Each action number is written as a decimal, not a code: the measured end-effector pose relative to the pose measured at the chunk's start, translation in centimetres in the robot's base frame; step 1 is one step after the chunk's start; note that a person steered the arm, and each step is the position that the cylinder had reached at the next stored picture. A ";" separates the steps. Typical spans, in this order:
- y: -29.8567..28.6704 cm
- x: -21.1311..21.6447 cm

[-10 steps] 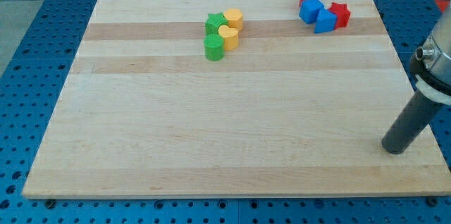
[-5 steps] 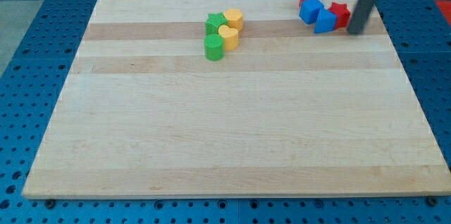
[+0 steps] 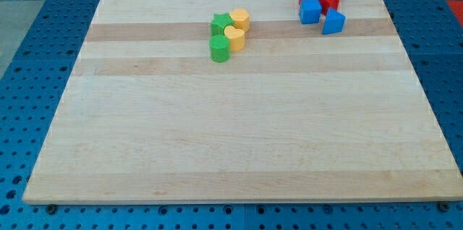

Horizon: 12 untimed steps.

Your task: Separate the red blocks from blue blocks

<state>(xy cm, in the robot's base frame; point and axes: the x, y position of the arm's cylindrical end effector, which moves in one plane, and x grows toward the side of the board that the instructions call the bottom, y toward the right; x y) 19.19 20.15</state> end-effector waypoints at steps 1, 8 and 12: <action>-2.9 0.0; -5.1 0.1; -14.3 2.1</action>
<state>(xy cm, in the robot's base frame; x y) 21.30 5.82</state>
